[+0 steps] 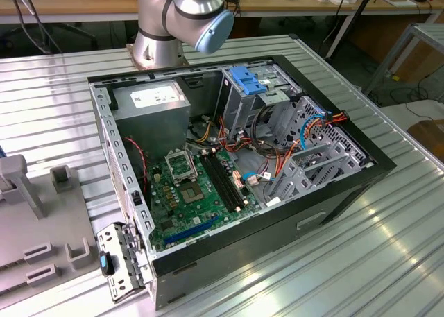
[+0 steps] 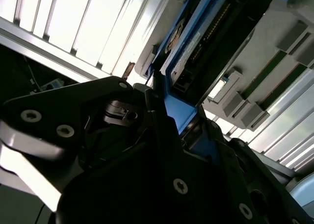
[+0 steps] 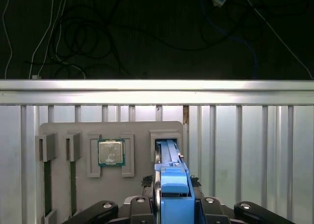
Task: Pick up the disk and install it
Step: 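Pick up the disk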
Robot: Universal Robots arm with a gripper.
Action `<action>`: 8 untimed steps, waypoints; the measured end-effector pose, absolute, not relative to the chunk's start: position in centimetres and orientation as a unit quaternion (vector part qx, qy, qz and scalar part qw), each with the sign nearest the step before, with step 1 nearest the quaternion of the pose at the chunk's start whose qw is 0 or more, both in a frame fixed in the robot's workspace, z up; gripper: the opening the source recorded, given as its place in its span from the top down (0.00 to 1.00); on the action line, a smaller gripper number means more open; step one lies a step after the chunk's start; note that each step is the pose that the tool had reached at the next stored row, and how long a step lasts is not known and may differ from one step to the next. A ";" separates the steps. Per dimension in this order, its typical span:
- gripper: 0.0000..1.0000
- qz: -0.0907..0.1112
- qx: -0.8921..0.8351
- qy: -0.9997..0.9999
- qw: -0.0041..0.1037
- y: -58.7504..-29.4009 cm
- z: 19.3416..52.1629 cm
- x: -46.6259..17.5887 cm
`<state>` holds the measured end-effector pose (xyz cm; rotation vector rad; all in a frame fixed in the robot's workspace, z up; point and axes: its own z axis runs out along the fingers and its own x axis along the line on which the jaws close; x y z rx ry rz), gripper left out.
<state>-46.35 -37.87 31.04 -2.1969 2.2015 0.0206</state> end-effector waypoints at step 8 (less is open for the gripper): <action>0.63 0.007 -0.706 0.708 0.016 -37.9 34.7 -46.4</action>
